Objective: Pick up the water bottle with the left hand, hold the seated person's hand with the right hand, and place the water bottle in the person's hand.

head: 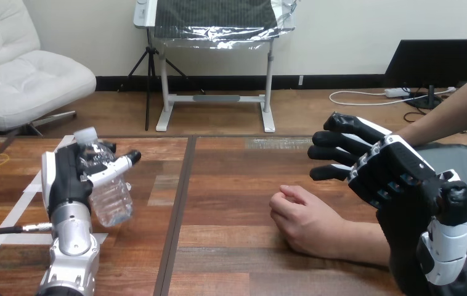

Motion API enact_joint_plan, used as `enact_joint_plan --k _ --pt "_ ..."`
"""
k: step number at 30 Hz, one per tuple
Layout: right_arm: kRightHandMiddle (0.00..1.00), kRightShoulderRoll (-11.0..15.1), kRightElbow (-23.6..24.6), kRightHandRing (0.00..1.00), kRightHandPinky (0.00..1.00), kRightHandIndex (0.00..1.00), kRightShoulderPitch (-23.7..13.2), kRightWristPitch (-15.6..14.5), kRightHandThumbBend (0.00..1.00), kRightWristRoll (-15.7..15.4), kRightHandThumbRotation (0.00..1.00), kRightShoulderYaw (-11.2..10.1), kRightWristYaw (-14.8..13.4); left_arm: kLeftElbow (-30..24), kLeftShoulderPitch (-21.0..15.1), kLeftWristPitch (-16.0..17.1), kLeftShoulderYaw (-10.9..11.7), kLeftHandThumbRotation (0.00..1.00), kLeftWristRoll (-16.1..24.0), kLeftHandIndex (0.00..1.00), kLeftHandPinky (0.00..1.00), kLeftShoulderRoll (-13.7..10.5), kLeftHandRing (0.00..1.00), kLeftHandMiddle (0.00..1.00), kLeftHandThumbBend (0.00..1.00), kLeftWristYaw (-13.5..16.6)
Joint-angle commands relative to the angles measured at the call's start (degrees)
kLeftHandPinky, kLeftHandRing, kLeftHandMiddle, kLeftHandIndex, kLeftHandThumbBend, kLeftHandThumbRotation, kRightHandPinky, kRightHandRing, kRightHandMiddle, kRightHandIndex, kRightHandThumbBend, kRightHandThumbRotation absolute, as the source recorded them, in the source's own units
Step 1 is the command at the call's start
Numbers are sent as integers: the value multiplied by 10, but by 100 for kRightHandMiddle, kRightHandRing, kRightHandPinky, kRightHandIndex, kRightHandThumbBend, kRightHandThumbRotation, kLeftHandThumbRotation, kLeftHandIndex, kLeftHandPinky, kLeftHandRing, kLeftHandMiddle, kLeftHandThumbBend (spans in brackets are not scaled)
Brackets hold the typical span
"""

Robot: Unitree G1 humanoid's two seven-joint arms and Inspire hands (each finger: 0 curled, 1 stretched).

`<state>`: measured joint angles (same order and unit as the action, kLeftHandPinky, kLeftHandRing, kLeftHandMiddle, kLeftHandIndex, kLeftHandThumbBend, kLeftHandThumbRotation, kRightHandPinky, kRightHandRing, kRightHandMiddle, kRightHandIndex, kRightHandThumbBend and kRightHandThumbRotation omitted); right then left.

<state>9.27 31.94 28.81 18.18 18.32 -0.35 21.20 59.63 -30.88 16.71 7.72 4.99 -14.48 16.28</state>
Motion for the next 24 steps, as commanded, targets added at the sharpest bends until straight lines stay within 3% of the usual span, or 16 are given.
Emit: enact_joint_plan --k 1,18,24 --pt "76 7 -16 75 67 78 -45 3 81 5 100 -12 1 -95 -8 43 -2 0 -2 43 29 8 35 41 70 6" --pt "76 51 -99 74 66 79 -129 20 78 -52 98 -59 3 -256 59 73 -8 0 8 43 28 16 34 41 68 2" --pt "76 66 -123 73 64 78 -159 17 78 -85 94 -71 -12 -295 75 84 -11 0 11 42 28 16 34 40 68 -10"
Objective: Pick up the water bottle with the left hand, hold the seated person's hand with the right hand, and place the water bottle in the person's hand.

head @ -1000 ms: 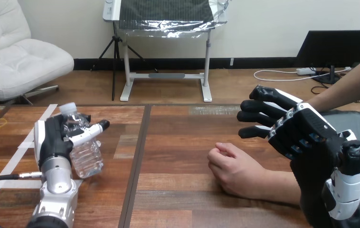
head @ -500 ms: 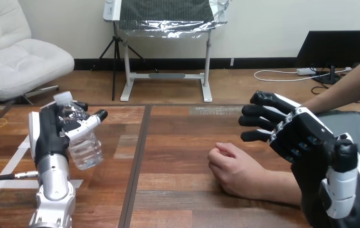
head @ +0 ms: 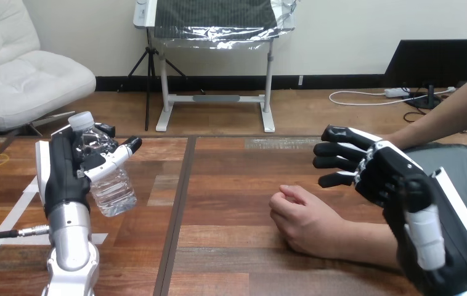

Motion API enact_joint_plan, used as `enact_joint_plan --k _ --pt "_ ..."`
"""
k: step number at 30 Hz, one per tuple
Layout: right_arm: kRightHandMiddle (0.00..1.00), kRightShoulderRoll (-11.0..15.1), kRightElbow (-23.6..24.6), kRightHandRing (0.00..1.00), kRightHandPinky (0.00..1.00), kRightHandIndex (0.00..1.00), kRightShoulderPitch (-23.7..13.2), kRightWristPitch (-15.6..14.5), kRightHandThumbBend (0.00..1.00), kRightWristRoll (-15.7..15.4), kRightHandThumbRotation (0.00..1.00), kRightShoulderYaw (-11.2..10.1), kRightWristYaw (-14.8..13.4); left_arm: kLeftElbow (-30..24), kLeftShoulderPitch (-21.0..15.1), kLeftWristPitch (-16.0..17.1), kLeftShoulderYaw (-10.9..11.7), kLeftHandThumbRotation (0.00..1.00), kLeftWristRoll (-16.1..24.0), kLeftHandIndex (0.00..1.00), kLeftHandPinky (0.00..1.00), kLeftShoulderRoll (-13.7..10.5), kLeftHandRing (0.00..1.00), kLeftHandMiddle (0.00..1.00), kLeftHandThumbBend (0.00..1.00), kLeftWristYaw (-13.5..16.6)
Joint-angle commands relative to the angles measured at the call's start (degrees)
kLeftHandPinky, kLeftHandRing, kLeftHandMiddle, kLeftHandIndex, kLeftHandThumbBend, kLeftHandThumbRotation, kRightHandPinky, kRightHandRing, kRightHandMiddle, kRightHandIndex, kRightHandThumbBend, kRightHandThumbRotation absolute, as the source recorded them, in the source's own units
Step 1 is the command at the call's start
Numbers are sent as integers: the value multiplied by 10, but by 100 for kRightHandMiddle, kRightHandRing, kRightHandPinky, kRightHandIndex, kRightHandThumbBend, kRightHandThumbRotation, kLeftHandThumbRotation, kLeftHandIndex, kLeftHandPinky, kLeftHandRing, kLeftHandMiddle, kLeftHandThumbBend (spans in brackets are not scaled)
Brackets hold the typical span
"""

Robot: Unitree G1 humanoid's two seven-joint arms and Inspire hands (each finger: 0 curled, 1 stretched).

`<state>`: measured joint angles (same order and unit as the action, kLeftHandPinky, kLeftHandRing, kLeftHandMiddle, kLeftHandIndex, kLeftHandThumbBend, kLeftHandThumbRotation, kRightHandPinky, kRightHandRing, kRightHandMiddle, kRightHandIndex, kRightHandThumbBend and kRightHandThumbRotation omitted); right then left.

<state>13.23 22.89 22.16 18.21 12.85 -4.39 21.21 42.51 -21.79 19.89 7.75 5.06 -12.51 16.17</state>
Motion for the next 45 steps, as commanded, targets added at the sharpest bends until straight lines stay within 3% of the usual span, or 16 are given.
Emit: enact_joint_plan --k 1,24,45 --pt "76 31 -38 73 63 78 -100 17 79 -38 94 -33 -14 -133 -13 53 -12 0 12 42 28 -3 34 40 68 -10" --pt "80 110 -155 78 65 78 -216 52 78 -130 80 -55 -16 -235 24 48 -14 0 15 41 27 4 33 39 70 -34" --pt "84 193 -229 81 67 82 -277 45 81 -197 67 -49 -8 -296 37 26 -12 0 12 41 27 12 33 39 71 -63"
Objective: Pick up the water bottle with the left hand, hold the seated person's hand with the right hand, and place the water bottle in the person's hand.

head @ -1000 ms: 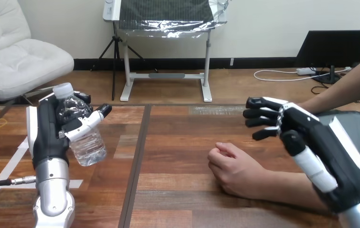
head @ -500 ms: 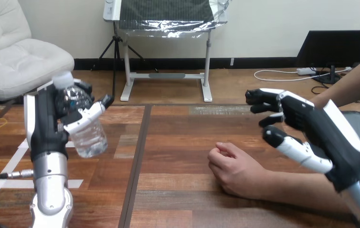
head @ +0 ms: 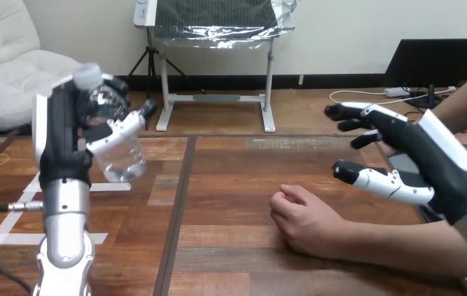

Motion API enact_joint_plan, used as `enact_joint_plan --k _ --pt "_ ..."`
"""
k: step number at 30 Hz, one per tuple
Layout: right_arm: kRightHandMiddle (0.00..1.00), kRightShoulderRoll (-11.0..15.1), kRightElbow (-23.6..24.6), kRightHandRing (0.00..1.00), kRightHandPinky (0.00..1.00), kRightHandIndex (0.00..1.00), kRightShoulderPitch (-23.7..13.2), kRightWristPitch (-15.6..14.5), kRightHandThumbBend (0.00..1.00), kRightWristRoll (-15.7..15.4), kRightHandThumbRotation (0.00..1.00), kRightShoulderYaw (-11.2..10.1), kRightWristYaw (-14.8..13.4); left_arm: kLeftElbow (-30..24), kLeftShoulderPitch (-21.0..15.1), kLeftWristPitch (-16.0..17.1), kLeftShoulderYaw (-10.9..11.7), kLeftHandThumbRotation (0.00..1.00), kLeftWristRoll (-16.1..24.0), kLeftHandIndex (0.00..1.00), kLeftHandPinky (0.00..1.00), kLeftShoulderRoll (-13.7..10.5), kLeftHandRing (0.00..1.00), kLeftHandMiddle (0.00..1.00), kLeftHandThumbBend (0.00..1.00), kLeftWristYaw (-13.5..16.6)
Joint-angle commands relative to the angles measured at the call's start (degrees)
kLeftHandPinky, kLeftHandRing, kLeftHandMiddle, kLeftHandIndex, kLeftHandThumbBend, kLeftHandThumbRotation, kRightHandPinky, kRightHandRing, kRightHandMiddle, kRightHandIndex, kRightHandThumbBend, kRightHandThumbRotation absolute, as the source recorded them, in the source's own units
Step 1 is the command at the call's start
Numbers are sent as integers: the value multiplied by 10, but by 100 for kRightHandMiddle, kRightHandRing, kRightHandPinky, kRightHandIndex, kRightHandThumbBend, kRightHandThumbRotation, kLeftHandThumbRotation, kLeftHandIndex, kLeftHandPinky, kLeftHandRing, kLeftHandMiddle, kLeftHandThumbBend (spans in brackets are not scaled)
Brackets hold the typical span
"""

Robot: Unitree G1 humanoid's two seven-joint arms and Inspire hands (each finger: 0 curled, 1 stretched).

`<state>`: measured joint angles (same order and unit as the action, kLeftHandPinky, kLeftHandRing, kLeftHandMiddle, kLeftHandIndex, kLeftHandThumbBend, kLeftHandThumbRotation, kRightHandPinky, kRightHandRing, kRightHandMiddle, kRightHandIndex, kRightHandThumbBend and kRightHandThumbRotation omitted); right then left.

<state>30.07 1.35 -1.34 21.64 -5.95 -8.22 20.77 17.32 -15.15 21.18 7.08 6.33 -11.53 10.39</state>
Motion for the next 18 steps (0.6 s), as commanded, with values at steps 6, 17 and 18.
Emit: enact_joint_plan --k 6,17,18 --pt "86 53 -24 82 67 83 -54 -7 85 -23 63 -4 12 -57 -26 7 -5 0 -1 41 27 5 33 39 71 -12" --pt "88 106 -57 85 68 86 -76 -18 92 -35 55 6 55 -77 -22 3 -4 0 -3 40 26 6 33 38 71 -28" --pt "88 109 -59 85 68 86 -77 -19 93 -37 55 6 58 -77 -21 3 -4 0 -3 40 26 6 33 38 71 -29"
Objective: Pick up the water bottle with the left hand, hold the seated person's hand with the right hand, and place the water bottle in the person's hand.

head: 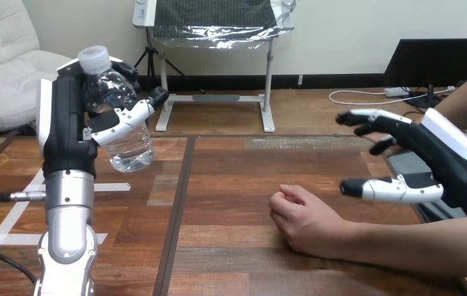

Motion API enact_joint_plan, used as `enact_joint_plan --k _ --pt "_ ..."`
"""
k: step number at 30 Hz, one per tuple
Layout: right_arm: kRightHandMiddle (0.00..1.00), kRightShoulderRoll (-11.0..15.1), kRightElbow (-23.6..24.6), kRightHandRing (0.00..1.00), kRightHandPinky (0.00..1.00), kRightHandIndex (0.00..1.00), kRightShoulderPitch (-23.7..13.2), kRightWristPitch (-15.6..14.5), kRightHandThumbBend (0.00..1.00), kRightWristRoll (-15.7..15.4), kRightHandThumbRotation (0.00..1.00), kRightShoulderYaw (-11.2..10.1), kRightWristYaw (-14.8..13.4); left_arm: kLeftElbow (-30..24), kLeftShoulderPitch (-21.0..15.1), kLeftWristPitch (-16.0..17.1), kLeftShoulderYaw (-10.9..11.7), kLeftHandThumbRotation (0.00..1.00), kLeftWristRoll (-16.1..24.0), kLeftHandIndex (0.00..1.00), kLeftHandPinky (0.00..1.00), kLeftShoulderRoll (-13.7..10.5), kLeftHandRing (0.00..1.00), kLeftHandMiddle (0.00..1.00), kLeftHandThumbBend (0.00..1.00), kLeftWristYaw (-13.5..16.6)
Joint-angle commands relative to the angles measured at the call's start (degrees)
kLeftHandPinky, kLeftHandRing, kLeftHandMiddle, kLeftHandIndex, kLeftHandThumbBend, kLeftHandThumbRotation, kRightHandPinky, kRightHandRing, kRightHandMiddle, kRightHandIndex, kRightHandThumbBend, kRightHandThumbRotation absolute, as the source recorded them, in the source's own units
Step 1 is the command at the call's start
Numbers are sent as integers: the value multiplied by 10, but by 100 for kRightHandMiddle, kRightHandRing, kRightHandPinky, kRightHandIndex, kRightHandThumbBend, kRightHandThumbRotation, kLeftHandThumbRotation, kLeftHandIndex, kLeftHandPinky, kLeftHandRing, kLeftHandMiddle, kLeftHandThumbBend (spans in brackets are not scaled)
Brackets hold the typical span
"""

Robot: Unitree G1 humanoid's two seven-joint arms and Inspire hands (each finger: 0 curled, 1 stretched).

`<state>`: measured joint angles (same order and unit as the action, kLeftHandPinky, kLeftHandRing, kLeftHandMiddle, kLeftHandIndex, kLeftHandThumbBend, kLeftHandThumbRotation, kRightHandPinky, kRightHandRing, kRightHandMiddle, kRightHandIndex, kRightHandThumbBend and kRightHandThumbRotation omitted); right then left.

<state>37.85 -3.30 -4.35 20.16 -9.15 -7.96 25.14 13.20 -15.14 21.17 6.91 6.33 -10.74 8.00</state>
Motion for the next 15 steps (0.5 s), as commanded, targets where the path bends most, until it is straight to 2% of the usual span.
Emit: enact_joint_plan --k 1,6,9,15 --pt "88 37 -18 85 68 86 -50 -3 93 -6 54 5 19 -38 -21 5 -1 0 -6 40 26 -1 33 38 70 -7" --pt "88 50 -37 85 69 87 -61 -1 98 -1 50 8 37 -41 -21 13 0 0 -7 40 26 0 32 38 70 -11" --pt "88 63 -41 85 69 87 -65 -10 99 -7 47 12 49 -47 -20 11 1 0 -7 40 26 2 32 38 71 -12" --pt "88 81 -57 86 69 87 -75 -4 100 -14 44 19 68 -56 -18 7 3 0 -12 40 26 6 32 38 72 -16"
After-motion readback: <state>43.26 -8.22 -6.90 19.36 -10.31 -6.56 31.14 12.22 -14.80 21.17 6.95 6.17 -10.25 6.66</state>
